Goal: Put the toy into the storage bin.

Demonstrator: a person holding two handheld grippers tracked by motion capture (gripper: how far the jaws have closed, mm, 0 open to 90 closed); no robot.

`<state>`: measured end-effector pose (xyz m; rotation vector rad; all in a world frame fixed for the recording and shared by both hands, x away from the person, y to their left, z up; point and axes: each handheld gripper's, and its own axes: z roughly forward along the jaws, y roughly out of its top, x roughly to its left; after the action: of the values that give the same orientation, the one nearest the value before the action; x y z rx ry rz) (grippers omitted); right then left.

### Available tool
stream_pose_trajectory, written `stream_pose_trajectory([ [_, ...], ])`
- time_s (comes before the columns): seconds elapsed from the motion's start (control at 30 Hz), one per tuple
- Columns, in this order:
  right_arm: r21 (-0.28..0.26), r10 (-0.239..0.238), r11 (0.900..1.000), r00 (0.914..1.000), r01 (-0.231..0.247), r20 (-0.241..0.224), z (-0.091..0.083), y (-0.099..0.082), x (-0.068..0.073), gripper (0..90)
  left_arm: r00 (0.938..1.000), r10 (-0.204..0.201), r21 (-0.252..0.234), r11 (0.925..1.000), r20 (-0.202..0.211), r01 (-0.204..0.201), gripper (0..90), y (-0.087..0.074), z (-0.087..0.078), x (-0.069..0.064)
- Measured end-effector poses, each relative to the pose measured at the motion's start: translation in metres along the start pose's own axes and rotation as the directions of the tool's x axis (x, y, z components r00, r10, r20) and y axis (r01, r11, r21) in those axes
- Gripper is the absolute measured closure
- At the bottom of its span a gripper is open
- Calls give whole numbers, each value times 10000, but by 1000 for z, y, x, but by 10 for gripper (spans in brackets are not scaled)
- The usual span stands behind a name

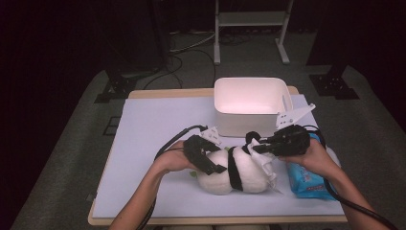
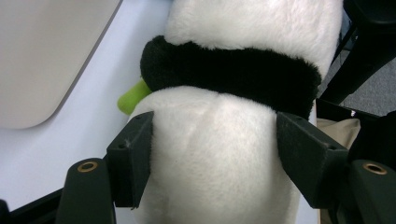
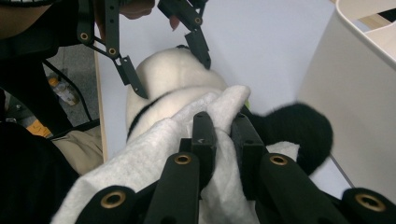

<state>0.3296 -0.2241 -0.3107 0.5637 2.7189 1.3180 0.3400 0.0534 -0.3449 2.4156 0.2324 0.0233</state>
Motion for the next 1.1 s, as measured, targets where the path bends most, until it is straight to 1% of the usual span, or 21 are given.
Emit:
stream_pose_trajectory([
  [0.07, 27, -64, 10000, 10000, 64, -13, 1, 1, 0, 814, 10000, 11, -48, 10000, 17, -11, 304, 2, 2, 0],
  [0.13, 209, -170, 9996, 9998, 172, -93, 9, 3, 2, 811, 10000, 41, -75, 10000, 51, -41, 305, 4, 4, -1],
  [0.17, 334, -218, 9992, 9997, 220, -53, 12, 3, 3, 811, 10000, 81, 12, 10000, 17, -81, 305, 7, 7, -1],
  [0.27, 383, -199, 9991, 9998, 202, -103, 16, 2, 3, 811, 10000, 88, 89, 9999, -44, -87, 297, 9, 7, -1],
  [0.4, 372, -264, 9990, 9996, 267, -78, 18, 3, 4, 810, 10000, 49, 151, 9999, -30, -48, 244, 10, 6, -1],
  [0.43, 425, -400, 9983, 9992, 402, -50, 19, 5, 5, 809, 10000, -26, 131, 9999, -45, 27, 225, 10, 6, -1],
  [0.47, 410, -424, 9982, 9991, 426, -61, 20, 6, 5, 809, 9999, -102, 124, 9999, -27, 102, 211, 10, 5, -1],
  [0.5, 418, -403, 9983, 9992, 405, -52, 20, 7, 6, 809, 10000, -47, 119, 9999, -24, 47, 201, 9, 4, 0],
  [0.6, 480, -504, 9975, 9986, 509, -131, 22, 9, 6, 809, 9999, -137, 178, 9997, -89, 139, 181, 8, 2, 0],
  [0.63, 525, -544, 9971, 9984, 551, -138, 23, 10, 6, 809, 10000, -29, 170, 9999, -77, 31, 204, 6, 3, 1],
  [0.67, 525, -544, 9971, 9984, 551, -138, 23, 10, 6, 809, 10000, -29, 170, 9999, -77, 31, 237, 6, 3, 1],
  [0.73, 614, -618, 9962, 9981, 622, -74, 21, 9, 6, 809, 10000, -36, -116, 9999, -39, 36, 297, 2, 6, -1],
  [0.77, 614, -618, 9962, 9981, 622, -74, 21, 9, 6, 809, 10000, -36, -116, 9999, -39, 36, 312, 2, 6, -1],
  [0.8, 601, -503, 9969, 9987, 504, -36, 18, 5, 4, 808, 10000, -60, -185, 9998, -28, 59, 321, 1, 6, -1],
  [0.83, 548, -421, 9976, 9991, 420, 8, 16, 2, 4, 808, 9998, -197, -276, 9994, -48, 195, 325, -1, 4, 1],
  [0.87, 548, -421, 9976, 9991, 420, 8, 16, 2, 4, 808, 9998, -197, -276, 9994, -48, 195, 326, -1, 4, 1],
  [0.9, 410, -262, 9988, 9996, 258, 97, 11, -2, 2, 808, 9997, -232, -319, 9992, -41, 230, 330, -2, 4, 1],
  [0.93, 402, -245, 9989, 9996, 239, 142, 8, -4, 2, 808, 9996, -264, -371, 9990, -78, 260, 342, -2, 3, 1],
  [1.0, 332, -145, 9994, 9996, 137, 234, 5, -8, 1, 808, 9996, -251, -362, 9990, -93, 247, 358, -2, 2, 1],
  [1.07, 309, -153, 9994, 9995, 145, 265, 3, -9, 1, 807, 9997, -241, -304, 9993, -90, 238, 360, -3, 0, 2],
  [1.1, 268, -66, 9996, 9995, 57, 318, 0, -12, -1, 806, 9997, -210, -285, 9994, -97, 207, 370, -3, -2, 3],
])
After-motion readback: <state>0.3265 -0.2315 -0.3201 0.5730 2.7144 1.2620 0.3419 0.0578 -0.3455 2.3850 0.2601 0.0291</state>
